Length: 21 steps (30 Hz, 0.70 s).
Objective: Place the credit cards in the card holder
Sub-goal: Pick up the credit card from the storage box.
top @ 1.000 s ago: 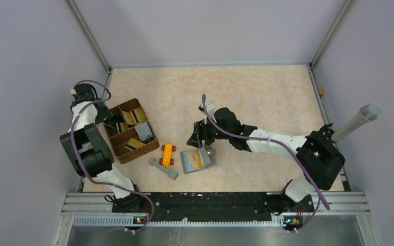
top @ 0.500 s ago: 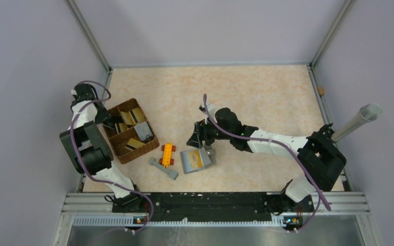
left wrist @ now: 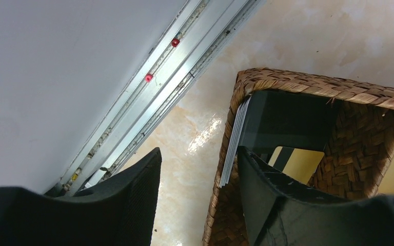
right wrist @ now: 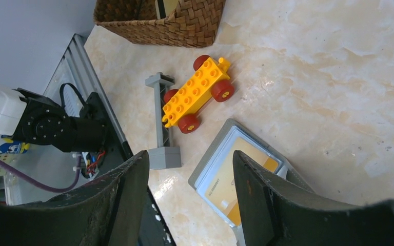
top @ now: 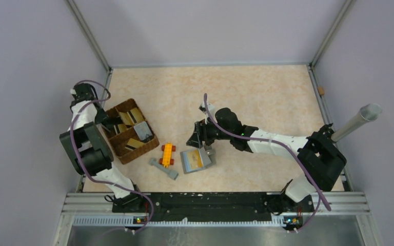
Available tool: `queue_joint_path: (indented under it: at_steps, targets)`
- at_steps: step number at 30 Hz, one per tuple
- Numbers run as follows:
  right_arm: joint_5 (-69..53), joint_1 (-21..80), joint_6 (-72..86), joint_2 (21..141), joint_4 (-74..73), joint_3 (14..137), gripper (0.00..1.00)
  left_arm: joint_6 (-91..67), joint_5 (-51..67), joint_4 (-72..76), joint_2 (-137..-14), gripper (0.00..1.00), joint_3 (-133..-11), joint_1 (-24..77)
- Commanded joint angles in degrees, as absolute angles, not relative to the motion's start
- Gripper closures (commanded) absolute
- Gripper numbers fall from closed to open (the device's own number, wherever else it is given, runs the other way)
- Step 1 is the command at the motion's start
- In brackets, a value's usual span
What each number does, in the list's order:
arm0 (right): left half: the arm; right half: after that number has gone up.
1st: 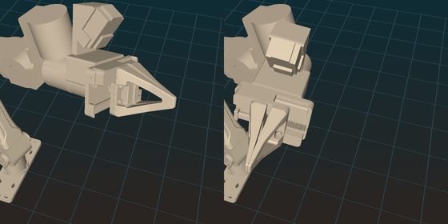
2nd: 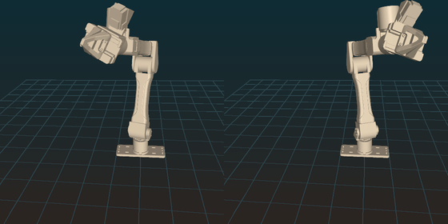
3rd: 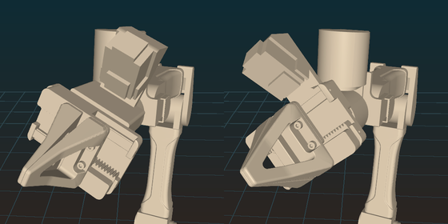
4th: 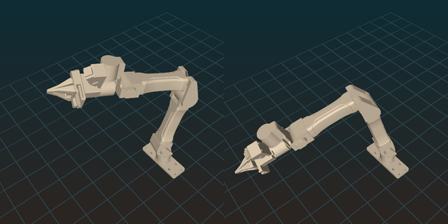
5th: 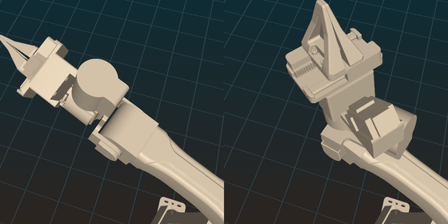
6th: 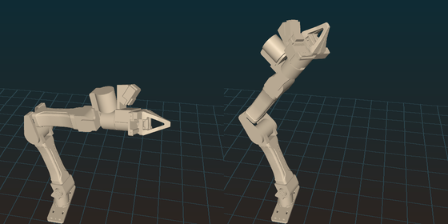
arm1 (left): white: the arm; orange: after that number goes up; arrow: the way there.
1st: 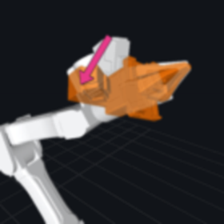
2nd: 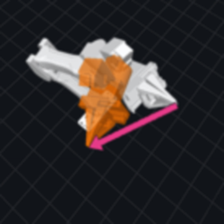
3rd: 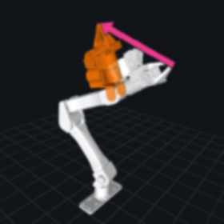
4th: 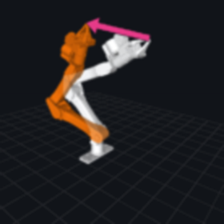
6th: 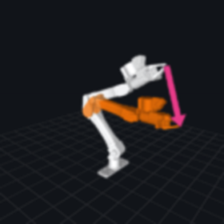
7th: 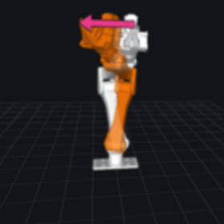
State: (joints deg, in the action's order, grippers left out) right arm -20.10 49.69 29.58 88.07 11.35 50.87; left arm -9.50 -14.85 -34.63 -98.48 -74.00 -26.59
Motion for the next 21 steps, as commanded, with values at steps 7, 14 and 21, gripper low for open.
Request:
queue_joint_path:
  at_steps: [7, 14, 21]
  targets:
    - [-21.4, 49.4, 29.9, 87.1, 14.6, 50.7, 0.41, -9.2, -16.0, -32.4, -93.0, 0.44, -73.3, -27.2]
    - [-21.7, 49.3, 30.0, 87.5, 14.7, 50.8, 0.41, -9.2, -16.2, -32.4, -92.9, 0.51, -73.1, -27.1]
    - [-22.1, 49.3, 30.2, 88.0, 15.0, 50.7, 0.41, -8.9, -15.4, -31.9, -93.1, 0.59, -72.9, -27.1]
